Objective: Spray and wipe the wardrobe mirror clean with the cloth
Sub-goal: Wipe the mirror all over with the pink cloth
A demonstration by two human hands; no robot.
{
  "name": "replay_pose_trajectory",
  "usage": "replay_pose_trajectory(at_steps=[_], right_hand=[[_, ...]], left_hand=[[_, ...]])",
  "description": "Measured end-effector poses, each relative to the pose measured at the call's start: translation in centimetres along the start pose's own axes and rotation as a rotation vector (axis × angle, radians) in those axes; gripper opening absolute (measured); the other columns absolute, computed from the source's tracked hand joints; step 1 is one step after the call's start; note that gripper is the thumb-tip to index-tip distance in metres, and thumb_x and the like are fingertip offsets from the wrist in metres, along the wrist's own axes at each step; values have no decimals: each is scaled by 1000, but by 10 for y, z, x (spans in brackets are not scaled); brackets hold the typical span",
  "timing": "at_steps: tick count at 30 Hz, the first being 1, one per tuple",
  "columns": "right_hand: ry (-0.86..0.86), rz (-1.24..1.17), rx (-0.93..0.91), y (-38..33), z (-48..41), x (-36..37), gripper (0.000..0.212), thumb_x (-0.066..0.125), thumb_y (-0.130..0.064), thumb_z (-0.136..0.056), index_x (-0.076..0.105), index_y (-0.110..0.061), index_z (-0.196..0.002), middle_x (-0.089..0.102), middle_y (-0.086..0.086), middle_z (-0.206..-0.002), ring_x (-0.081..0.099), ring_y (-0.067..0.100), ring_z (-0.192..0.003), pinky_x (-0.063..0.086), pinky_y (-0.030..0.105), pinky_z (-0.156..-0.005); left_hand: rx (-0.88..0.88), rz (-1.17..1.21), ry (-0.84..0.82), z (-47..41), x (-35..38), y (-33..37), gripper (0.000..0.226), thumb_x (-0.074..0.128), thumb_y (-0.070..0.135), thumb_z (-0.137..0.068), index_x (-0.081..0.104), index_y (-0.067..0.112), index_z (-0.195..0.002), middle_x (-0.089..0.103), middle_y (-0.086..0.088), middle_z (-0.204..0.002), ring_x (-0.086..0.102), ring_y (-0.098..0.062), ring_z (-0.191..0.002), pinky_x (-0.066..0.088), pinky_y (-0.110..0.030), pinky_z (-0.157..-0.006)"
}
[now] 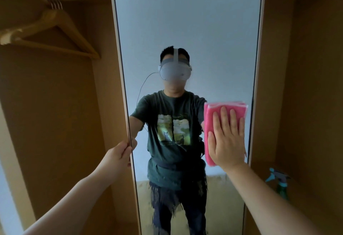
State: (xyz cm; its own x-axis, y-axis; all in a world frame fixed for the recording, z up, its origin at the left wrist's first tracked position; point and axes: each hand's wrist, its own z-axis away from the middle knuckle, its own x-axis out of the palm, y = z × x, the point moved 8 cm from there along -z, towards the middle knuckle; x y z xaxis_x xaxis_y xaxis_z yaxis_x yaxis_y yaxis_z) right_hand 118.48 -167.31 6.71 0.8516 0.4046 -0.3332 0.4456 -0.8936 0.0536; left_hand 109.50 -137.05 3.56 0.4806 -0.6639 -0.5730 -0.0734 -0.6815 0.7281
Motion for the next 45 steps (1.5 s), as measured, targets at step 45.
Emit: replay_pose_trajectory(at_steps=[45], right_hand=[[-14, 106, -31, 31, -100, -40, 60, 22, -37, -100, 20, -9, -153, 20, 17, -159, 14, 37, -147, 8, 52, -120]], left_hand=[[75, -96, 75, 3, 1, -4, 19, 36, 24, -102, 54, 20, -108, 62, 2, -102, 59, -10, -90, 54, -39, -84]])
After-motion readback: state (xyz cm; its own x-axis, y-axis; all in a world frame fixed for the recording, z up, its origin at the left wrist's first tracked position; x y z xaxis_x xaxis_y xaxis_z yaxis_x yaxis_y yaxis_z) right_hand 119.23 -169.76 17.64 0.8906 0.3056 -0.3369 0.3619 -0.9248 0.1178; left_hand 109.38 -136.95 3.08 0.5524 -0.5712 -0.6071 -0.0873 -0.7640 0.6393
